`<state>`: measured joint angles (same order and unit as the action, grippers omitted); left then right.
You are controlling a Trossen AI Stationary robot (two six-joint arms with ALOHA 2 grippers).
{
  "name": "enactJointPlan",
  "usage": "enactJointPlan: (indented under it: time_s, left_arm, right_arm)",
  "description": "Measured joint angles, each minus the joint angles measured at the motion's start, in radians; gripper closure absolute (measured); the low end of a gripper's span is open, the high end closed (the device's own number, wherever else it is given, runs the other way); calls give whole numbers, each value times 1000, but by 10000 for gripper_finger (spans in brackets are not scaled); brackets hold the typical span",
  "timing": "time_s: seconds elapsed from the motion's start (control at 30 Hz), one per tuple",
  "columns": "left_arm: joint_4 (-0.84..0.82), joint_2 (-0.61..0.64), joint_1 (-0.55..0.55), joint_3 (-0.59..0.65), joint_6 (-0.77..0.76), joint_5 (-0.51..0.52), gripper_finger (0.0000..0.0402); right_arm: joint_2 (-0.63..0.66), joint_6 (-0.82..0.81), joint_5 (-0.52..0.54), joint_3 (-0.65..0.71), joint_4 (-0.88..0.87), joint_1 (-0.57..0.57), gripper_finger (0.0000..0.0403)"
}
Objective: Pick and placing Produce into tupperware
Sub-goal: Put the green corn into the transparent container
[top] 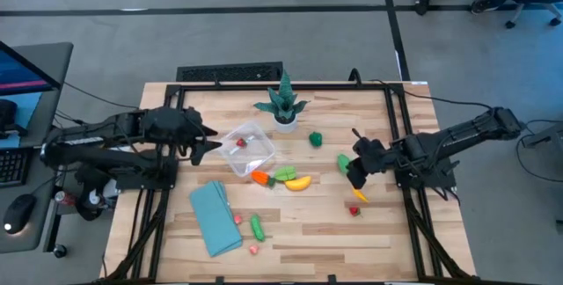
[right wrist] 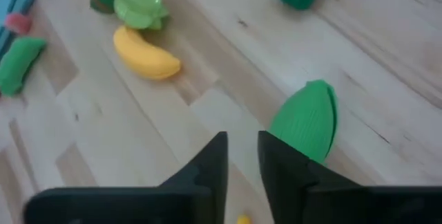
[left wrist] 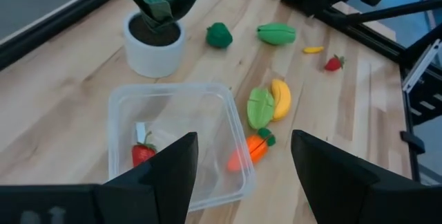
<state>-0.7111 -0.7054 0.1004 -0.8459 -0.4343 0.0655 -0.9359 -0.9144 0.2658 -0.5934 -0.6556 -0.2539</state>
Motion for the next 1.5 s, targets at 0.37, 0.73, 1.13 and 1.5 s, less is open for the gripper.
enactJointPlan:
  time_s: [0.37,0.73,1.13,1.5]
  left_arm:
    - [4,-1,-44,0,0,53,178]
    - [30,-1,-48,0,-18,54,178]
    - [32,-1,-48,0,-25,55,178]
    - [31,-1,-48,0,-25,55,178]
  right_arm:
    - [0,-92,-1,0,-22,82,199]
    - [-33,-199,-3,0,-123,95,161]
    - [-208,-178,-4,0,-16,92,161]
    - [-300,-162,-11,0,22,92,161]
